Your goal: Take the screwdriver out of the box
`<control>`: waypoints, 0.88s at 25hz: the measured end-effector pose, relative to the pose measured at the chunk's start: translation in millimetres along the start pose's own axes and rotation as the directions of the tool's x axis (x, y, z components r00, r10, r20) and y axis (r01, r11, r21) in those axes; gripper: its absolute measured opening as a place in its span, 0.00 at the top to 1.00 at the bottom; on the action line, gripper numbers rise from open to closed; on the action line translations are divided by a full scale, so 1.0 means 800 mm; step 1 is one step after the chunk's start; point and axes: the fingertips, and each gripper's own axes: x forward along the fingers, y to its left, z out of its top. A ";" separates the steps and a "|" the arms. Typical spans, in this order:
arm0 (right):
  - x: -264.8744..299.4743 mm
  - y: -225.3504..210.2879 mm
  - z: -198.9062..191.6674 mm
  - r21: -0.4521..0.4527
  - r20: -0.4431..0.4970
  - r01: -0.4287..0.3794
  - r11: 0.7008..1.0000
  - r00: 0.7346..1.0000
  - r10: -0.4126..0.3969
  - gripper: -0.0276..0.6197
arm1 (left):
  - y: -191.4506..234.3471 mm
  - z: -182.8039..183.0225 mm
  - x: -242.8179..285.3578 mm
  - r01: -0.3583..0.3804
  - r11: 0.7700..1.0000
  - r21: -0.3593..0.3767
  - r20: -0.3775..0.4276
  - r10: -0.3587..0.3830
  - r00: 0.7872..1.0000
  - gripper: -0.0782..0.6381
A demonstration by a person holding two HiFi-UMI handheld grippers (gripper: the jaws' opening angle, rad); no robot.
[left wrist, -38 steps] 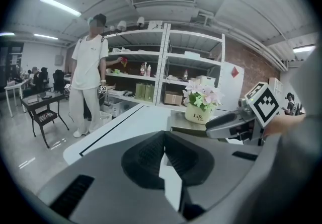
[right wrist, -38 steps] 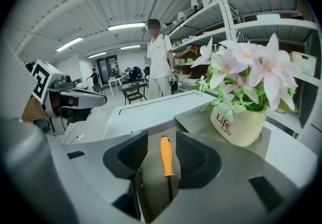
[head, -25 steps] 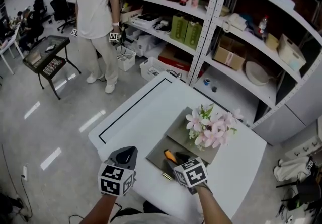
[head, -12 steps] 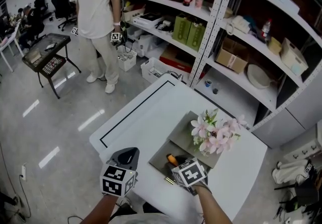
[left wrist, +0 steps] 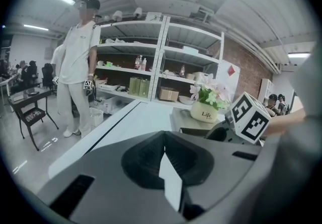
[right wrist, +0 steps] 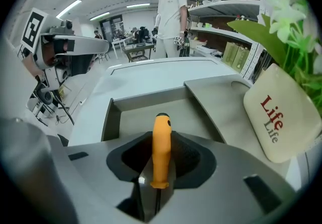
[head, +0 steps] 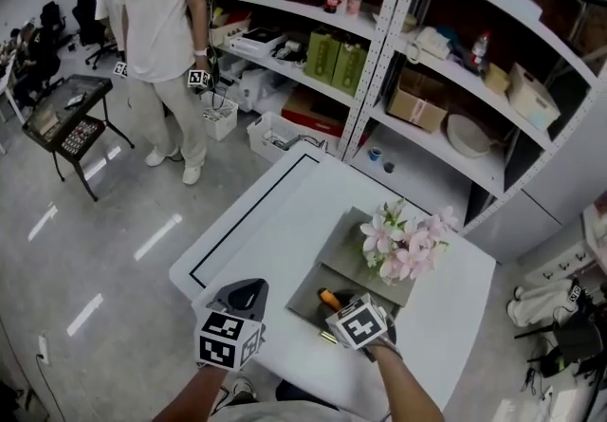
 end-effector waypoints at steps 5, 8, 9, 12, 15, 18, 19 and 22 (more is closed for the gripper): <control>-0.010 0.000 0.003 0.010 0.022 0.039 0.999 0.999 -0.039 0.77 | -0.007 0.001 -0.008 0.047 0.999 0.028 0.003 -0.047 0.999 0.89; -0.028 0.000 0.013 0.041 0.081 0.082 0.996 0.993 -0.085 0.77 | -0.008 0.003 -0.015 0.061 0.997 0.037 0.007 -0.061 0.998 0.89; -0.035 -0.002 0.016 0.053 0.102 0.096 0.994 0.990 -0.101 0.77 | -0.010 0.004 -0.017 0.068 0.997 0.041 0.009 -0.068 0.998 0.89; -0.058 -0.009 0.025 0.093 0.172 0.137 0.986 0.973 -0.151 0.77 | -0.018 0.009 -0.020 0.090 0.994 0.055 0.017 -0.091 0.996 0.89; -0.089 -0.012 0.038 0.132 0.240 0.176 0.976 0.949 -0.204 0.77 | -0.026 0.013 -0.025 0.114 0.991 0.070 0.029 -0.117 0.993 0.89; -0.119 -0.012 0.049 0.162 0.295 0.207 0.965 0.923 -0.247 0.77 | -0.034 0.017 -0.031 0.136 0.987 0.082 0.039 -0.139 0.989 0.89; -0.128 -0.012 0.051 0.168 0.310 0.217 0.962 0.914 -0.260 0.77 | -0.036 0.019 -0.032 0.143 0.986 0.086 0.041 -0.147 0.988 0.89; -0.155 -0.008 0.055 0.195 0.353 0.243 0.950 0.886 -0.299 0.77 | -0.044 0.022 -0.037 0.163 0.981 0.101 0.048 -0.168 0.985 0.89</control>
